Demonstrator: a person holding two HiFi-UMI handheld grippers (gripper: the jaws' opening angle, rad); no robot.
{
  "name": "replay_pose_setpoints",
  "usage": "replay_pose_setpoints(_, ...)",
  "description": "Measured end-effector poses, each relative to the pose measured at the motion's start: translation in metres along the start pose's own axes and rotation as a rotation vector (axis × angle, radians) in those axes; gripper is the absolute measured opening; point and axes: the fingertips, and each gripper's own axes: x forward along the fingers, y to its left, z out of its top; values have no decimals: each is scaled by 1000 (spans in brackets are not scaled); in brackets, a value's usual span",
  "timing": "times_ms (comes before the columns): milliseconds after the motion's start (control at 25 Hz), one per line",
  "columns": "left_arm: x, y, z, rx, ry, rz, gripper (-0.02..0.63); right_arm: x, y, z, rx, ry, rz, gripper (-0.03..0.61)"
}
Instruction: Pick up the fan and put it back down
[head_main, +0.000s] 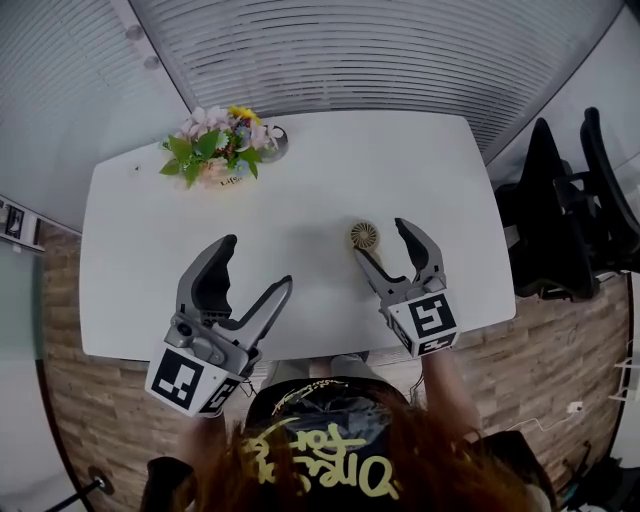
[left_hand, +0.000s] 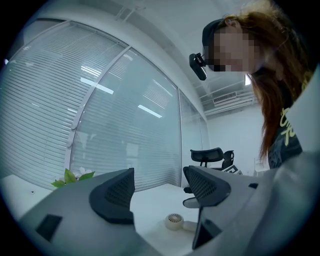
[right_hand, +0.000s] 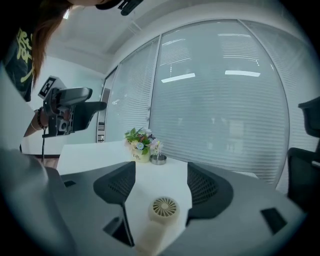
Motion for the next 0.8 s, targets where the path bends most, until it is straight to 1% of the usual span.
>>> replay_pose_setpoints(280, -14, 12, 1, 2, -6, 37, 333, 31, -1, -40, -7, 110, 9, 305)
replay_pose_setpoints(400, -17, 18, -5, -5, 8, 43, 331, 42, -3, -59, -4, 168, 6, 307)
replay_pose_setpoints(560, -21, 25, -13, -24, 20, 54, 331, 52, -3, -84, 30, 226, 4, 307)
replay_pose_setpoints(800, -28, 35, -14, -27, 19, 66, 331, 60, -5, -106, 64, 288, -12, 307)
